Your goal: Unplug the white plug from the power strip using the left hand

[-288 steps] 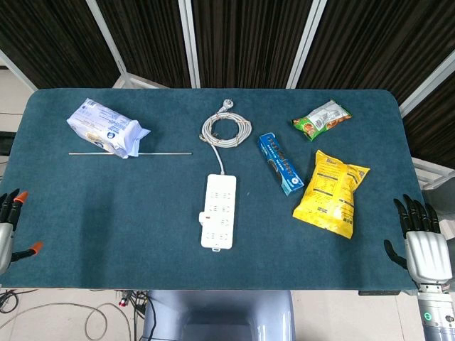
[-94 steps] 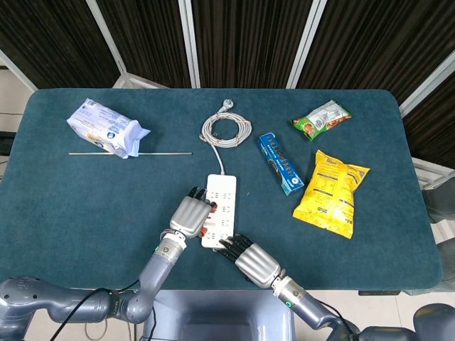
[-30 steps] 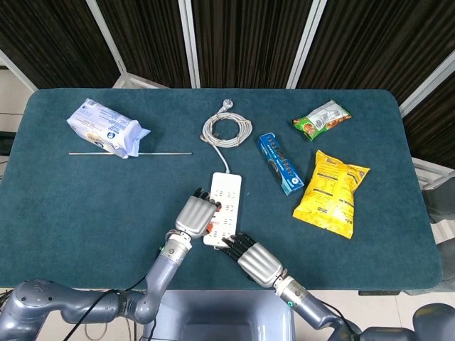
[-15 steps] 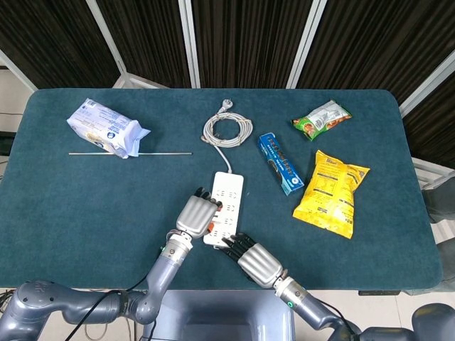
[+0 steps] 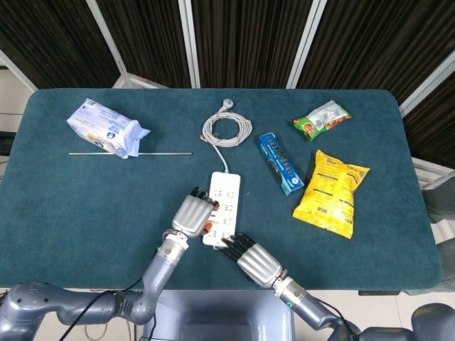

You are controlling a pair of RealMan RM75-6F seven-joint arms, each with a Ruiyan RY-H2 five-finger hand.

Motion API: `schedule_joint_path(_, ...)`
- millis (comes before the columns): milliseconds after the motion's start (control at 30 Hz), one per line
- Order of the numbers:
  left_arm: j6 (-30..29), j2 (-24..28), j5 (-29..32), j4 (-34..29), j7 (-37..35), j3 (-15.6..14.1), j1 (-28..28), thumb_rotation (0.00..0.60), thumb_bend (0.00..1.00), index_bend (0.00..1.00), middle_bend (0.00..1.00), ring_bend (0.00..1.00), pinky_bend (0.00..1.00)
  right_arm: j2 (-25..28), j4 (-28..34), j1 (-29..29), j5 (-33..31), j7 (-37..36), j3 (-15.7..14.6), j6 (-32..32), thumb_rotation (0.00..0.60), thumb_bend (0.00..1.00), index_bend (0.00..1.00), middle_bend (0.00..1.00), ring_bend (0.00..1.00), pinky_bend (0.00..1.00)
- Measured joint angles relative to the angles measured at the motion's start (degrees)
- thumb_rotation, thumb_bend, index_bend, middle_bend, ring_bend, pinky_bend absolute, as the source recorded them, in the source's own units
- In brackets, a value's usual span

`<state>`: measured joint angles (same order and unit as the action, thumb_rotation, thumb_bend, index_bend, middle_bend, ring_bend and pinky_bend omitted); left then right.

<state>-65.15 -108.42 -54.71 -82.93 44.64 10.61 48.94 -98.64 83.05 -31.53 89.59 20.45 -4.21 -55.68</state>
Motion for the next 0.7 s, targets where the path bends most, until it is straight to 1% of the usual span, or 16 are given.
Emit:
schedule_joint_path(200,0.15,0.29,-0.35,-0.20,-0.28,0.30,-0.04,0.600,0.37,0.72,0.75,0.28,0.19,-0.14,-0.07,0.04,0.04,0.26,-0.25,0.13,0.600,0.89,0.12,0.12,0.12,0.13)
schedule_joint_path(433,0.36,-1.01,-1.10,-0.48,-0.10,1.11,0.84,0.600,0.37,0.72,0.75,0.28,0.20,-0.04,0.04,0.16,-0.10,0.38,-0.21,-0.03,0.600,0.89,0.12,0.12,0.12,0.13)
schedule_joint_path(700,0.43,-1.47,-0.64,-0.22,0.21,1.04,0.68,0.600,0.37,0.72,0.76,0.28,0.20,0.16,0.07,0.24,-0.25,0.35,-0.28,0.02,0.600,0.89,0.12,0.12,0.12,0.13)
